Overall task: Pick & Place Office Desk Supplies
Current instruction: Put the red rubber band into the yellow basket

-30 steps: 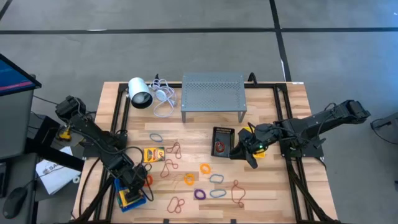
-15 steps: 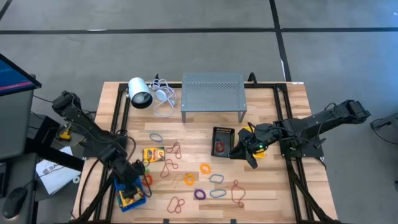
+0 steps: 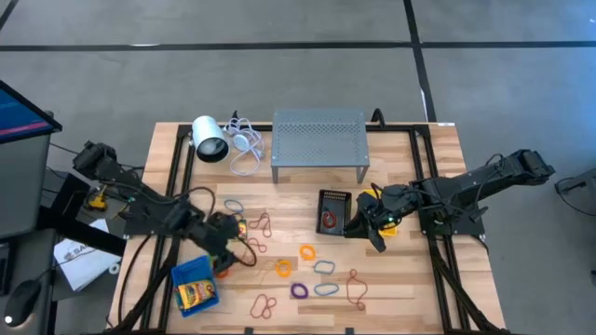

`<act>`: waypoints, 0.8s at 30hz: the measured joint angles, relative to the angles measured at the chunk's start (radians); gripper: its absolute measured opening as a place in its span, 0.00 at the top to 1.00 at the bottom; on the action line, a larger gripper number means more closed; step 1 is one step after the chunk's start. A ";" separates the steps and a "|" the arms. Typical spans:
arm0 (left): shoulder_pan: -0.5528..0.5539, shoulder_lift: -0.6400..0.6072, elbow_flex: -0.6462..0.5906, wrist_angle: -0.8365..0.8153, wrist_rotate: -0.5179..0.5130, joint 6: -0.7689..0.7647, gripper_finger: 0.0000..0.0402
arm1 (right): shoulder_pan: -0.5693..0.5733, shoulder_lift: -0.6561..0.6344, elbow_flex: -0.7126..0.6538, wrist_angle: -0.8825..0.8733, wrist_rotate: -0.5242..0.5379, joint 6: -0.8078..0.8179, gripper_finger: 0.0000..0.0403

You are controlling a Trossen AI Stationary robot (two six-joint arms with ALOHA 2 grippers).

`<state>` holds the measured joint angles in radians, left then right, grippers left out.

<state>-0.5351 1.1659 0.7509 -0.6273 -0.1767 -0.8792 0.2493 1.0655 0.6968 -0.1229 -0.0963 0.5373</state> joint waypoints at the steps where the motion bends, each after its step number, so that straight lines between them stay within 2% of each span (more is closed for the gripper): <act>1: 0.018 0.011 0.000 0.000 -0.001 0.040 0.06 | 0.000 0.000 0.000 -0.001 0.000 -0.008 0.74; 6: 0.106 0.053 0.000 0.000 0.003 0.216 0.08 | -0.002 0.000 0.000 -0.008 -0.001 -0.029 0.74; 13: 0.232 0.083 0.000 0.013 -0.001 0.267 0.14 | -0.003 0.000 0.000 -0.038 -0.003 -0.047 0.74; 18: 0.301 0.160 0.000 0.080 -0.011 0.365 0.20 | -0.003 0.000 0.000 -0.043 -0.001 -0.071 0.74; 24: 0.394 0.229 0.028 0.087 -0.010 0.380 0.25 | -0.010 0.000 0.000 -0.045 0.000 -0.078 0.74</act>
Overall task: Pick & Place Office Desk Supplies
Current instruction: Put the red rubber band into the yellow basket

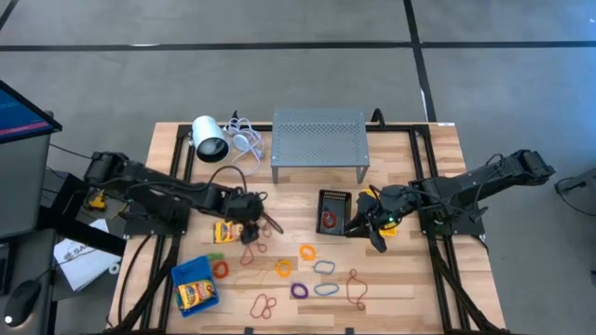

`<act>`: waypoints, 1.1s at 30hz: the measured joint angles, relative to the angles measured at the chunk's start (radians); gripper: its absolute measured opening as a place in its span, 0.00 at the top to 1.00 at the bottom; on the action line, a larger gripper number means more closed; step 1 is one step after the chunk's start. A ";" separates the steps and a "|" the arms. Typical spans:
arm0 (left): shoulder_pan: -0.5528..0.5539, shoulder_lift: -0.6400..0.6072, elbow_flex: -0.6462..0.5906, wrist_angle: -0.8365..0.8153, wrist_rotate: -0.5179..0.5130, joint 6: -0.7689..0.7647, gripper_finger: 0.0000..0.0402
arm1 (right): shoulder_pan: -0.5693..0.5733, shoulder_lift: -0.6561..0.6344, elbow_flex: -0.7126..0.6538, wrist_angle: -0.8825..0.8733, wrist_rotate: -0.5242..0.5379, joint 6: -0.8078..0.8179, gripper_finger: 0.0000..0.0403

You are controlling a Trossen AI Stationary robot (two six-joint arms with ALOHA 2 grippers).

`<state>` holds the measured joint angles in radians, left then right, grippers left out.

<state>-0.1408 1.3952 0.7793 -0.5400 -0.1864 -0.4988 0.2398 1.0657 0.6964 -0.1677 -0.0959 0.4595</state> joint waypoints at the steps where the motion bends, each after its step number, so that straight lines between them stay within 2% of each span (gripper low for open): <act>1: 0.012 0.006 0.004 -0.005 0.000 0.006 0.26 | 0.000 0.000 0.000 0.000 0.000 -0.005 0.74; 25: 0.111 0.236 0.029 0.042 0.010 0.210 0.29 | 0.000 0.000 0.000 -0.012 0.000 -0.068 0.74; 29: 0.110 0.248 0.033 0.042 0.011 0.212 0.33 | 0.000 0.000 0.000 -0.012 0.000 -0.068 0.74; 33: 0.110 0.247 0.031 0.057 0.018 0.208 0.42 | 0.000 0.000 0.000 -0.011 0.000 -0.075 0.74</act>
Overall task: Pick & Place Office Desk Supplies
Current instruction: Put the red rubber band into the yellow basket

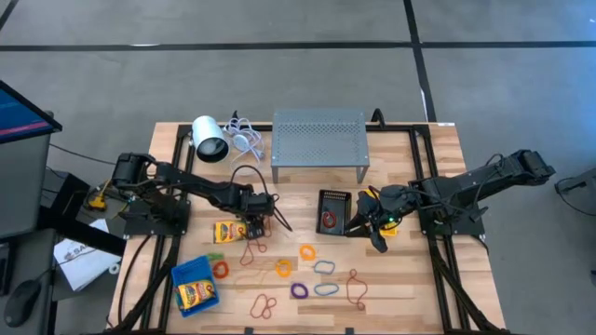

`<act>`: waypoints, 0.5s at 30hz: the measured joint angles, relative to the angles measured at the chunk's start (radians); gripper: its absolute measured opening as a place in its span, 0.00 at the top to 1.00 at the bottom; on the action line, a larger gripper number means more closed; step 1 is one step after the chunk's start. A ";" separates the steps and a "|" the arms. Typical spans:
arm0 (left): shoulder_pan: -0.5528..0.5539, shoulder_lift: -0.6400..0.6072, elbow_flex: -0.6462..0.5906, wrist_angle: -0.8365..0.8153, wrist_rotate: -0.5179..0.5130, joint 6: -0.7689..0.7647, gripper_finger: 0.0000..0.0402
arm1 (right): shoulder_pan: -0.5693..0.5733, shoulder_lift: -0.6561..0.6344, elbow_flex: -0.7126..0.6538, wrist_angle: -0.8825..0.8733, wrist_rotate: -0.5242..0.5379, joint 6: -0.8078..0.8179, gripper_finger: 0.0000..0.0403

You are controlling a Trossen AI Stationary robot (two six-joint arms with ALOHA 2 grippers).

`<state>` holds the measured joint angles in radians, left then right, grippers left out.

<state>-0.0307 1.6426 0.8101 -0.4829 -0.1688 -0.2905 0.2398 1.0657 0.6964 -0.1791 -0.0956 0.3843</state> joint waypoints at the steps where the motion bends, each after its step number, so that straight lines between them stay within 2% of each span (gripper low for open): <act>1: 0.000 -0.003 -0.001 0.003 0.001 -0.001 0.46 | 0.000 0.000 0.000 0.000 0.000 0.000 0.74; 4: -0.001 -0.005 -0.002 0.012 0.002 -0.003 0.61 | 0.000 0.000 0.000 0.000 0.000 0.000 0.74; 9: 0.000 -0.004 -0.003 0.014 0.023 -0.008 0.95 | 0.000 0.000 0.000 0.001 0.005 0.000 0.74; 15: 0.000 -0.041 -0.005 0.004 0.030 -0.060 0.99 | -0.010 0.000 0.000 0.001 0.053 -0.002 0.74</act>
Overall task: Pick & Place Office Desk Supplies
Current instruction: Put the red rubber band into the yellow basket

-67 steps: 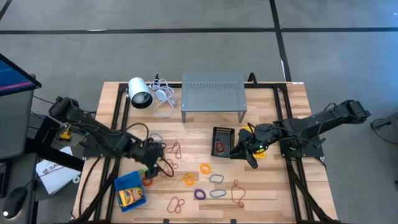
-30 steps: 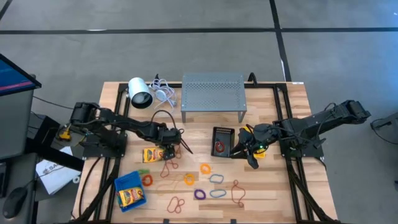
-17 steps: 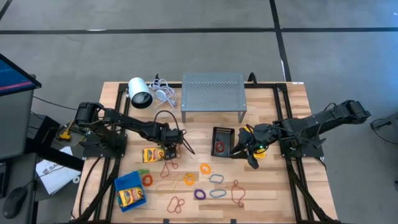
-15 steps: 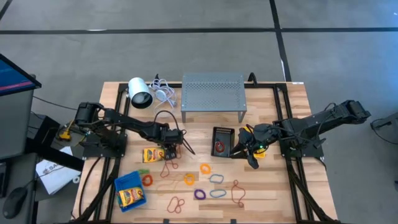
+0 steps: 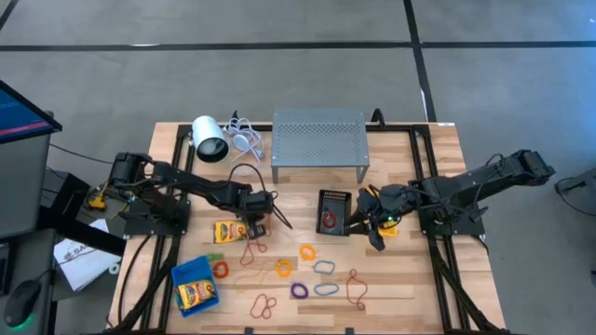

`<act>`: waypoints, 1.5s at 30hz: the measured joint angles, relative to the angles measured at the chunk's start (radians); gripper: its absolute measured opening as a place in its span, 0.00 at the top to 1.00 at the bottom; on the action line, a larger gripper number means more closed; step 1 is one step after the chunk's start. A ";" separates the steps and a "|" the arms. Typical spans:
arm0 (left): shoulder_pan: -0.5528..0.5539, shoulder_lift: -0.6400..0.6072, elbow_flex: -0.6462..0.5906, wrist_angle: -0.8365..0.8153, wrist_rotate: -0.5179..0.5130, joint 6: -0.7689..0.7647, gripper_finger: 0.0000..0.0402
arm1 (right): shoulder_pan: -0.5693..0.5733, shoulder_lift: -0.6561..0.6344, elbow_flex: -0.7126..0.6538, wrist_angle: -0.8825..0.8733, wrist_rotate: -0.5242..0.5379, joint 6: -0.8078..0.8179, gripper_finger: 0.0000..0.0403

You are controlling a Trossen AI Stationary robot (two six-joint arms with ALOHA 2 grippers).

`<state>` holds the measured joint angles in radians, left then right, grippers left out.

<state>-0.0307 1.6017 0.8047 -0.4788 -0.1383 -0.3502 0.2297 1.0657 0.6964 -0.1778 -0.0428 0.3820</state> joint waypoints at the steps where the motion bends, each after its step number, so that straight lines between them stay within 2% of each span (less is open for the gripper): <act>1: 0.000 -0.013 0.000 0.007 0.004 -0.003 1.00 | -0.004 0.000 0.000 0.002 0.000 0.000 0.74; 9: 0.000 -0.199 0.001 0.122 0.027 -0.049 1.00 | -0.056 0.002 0.000 0.090 0.002 -0.060 0.74; 14: 0.000 -0.296 0.002 0.212 0.033 -0.051 1.00 | -0.066 0.002 0.000 0.187 -0.014 -0.222 0.73; 17: 0.000 -0.328 0.002 0.241 0.034 -0.051 1.00 | -0.077 0.002 0.000 0.221 -0.012 -0.232 0.72; 23: 0.000 -0.340 0.002 0.360 0.043 -0.039 1.00 | -0.130 0.008 0.000 0.231 -0.009 -0.208 0.57; 27: 0.000 -0.324 0.002 0.484 0.050 -0.009 1.00 | -0.158 0.063 0.000 0.314 -0.008 -0.184 0.44; 30: 0.000 -0.321 0.003 0.567 0.050 0.025 1.00 | -0.177 0.135 0.000 0.395 -0.007 -0.142 0.39; 33: 0.000 -0.318 0.002 0.589 0.050 0.031 1.00 | -0.189 0.204 0.004 0.458 -0.009 -0.112 0.39; 45: 0.000 -0.318 0.002 0.602 0.050 0.035 1.00 | -0.191 0.367 0.148 0.464 -0.013 -0.175 0.48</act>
<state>-0.0303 1.2839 0.8066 0.1229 -0.0883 -0.3149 0.0388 1.4331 0.8439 0.2862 -0.0554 0.2071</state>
